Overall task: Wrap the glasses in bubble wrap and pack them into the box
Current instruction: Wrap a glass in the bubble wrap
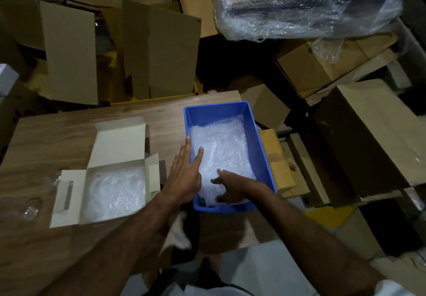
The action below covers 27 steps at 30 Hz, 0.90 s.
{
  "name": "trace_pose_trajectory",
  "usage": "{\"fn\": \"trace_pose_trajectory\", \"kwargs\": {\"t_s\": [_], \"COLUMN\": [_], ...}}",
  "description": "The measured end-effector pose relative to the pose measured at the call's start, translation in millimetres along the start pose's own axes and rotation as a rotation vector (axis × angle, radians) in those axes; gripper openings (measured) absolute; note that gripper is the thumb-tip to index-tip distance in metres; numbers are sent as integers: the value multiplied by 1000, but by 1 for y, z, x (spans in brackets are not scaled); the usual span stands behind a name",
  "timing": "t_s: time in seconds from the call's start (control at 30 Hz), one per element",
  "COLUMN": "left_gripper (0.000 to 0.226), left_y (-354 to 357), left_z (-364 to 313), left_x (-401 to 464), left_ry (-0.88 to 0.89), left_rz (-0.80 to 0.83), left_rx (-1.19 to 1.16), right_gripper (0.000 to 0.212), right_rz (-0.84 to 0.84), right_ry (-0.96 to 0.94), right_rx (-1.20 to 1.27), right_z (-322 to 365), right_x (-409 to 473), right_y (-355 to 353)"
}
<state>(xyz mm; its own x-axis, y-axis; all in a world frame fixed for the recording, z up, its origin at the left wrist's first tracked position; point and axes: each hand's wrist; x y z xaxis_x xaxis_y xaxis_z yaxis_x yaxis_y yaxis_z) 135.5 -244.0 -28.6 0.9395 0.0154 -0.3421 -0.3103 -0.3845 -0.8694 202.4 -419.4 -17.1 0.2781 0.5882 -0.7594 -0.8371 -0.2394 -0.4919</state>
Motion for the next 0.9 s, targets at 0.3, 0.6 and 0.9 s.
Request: {"fn": "trace_pose_trajectory", "kwargs": {"t_s": [0.3,0.6,0.9], "left_gripper": [85,84,86], "left_y": [1,2,3], "left_z": [2,4,4], "left_x": [0,1,0], "left_ry": [20,48,34], "left_rz": [24,16,25], "left_rx": [-16,-23,-18], "right_gripper": [70,23,58], "right_rz": [-114,-629,-316], "right_ry": [98,129,164], "right_rx": [71,220,80], "right_z": [9,17,3], "right_x": [17,6,17], "right_y": [19,25,27]}}
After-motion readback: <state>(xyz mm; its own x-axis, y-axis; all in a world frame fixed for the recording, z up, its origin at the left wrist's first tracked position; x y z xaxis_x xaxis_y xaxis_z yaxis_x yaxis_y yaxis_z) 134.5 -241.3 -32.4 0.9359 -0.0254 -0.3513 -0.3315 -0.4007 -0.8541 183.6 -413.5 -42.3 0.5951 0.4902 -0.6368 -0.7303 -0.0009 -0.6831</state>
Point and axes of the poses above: each hand's wrist, its own x-axis towards the middle knuckle, its own y-axis out of the palm, z = x × y, and after that the axes turned 12 degrees about z, right-handed
